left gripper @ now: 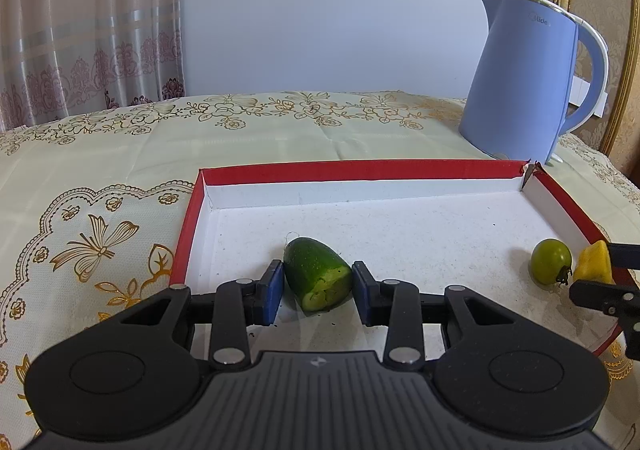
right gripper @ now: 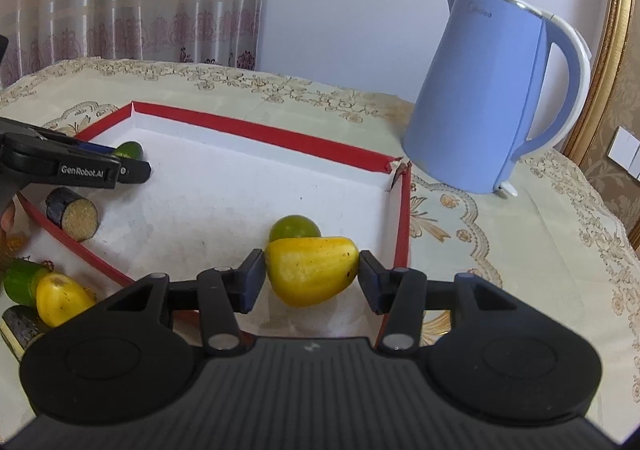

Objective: Organize fruits
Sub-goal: 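Carry the yellow pepper over the tray with the right gripper, then lower the yellow pepper into the tray and open the right gripper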

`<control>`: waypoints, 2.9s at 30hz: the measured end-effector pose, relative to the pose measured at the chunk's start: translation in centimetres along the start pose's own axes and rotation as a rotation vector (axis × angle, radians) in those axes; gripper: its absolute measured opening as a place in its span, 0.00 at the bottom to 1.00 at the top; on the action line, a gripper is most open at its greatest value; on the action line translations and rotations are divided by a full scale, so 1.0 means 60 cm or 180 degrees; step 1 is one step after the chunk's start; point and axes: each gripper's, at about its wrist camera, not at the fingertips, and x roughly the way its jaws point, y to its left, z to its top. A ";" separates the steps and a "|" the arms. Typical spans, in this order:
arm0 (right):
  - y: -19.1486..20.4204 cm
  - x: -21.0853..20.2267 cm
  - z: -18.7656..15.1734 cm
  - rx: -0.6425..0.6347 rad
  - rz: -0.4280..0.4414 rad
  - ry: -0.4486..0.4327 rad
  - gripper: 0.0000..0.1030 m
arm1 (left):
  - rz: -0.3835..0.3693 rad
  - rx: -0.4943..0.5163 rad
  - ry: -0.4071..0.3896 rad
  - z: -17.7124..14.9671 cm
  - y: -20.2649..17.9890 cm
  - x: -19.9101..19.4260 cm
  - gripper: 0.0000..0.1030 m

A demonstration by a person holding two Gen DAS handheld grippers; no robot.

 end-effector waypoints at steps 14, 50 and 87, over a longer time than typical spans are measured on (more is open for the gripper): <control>-0.003 0.016 -0.005 0.0020 -0.0007 0.0030 0.46 | -0.0001 -0.0001 0.0001 0.000 0.000 0.000 0.35; 0.011 0.066 -0.003 0.0346 0.0090 -0.0096 0.47 | 0.0023 0.0029 -0.0005 -0.001 -0.001 0.001 0.35; 0.033 0.076 0.004 0.0333 0.0265 -0.0179 0.49 | 0.0366 0.0573 -0.0113 -0.007 -0.073 0.004 0.34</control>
